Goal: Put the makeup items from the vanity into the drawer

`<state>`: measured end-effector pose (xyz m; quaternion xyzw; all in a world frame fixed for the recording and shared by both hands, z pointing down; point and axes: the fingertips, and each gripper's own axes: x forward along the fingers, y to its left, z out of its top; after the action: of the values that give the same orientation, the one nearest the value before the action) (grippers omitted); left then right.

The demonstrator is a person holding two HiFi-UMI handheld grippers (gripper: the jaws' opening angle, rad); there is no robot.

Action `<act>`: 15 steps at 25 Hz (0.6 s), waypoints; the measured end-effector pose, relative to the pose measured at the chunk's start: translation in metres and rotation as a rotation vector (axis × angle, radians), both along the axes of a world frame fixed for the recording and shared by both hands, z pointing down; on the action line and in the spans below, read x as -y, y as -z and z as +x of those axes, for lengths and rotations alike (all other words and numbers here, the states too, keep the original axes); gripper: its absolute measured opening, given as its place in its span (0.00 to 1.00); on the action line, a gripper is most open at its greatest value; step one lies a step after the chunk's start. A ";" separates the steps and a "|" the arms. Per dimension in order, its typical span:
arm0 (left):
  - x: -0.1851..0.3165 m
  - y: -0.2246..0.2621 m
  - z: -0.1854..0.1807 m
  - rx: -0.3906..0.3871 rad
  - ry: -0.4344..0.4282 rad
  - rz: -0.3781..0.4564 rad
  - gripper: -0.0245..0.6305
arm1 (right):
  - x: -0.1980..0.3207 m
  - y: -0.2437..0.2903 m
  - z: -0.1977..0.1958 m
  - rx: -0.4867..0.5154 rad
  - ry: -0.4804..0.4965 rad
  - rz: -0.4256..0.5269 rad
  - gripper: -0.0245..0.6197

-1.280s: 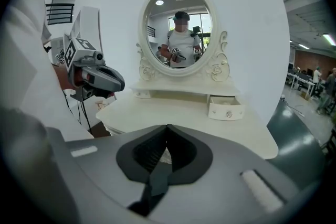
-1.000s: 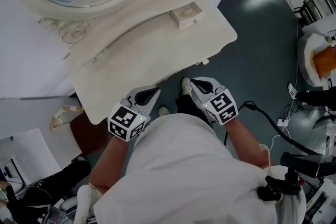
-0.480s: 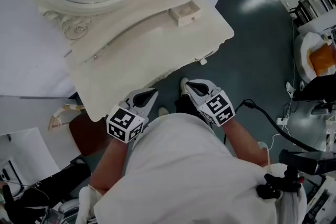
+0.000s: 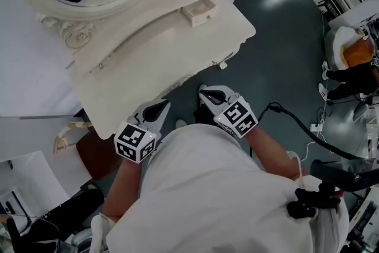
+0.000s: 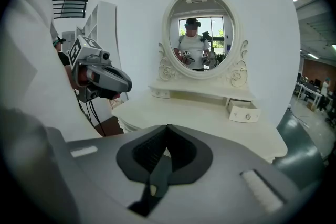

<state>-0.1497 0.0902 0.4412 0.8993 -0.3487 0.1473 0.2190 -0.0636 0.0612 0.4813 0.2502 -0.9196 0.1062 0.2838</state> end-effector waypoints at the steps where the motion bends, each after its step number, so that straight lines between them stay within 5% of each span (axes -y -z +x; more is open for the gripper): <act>1: 0.000 -0.001 -0.001 -0.001 0.003 -0.002 0.04 | 0.001 0.000 -0.002 0.000 0.004 0.000 0.04; 15: 0.010 -0.007 0.001 0.005 -0.010 -0.022 0.04 | 0.012 -0.001 -0.005 0.013 0.005 0.000 0.04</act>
<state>-0.1484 0.0801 0.4485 0.8982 -0.3432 0.1545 0.2272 -0.0683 0.0497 0.4818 0.2470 -0.9220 0.1072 0.2782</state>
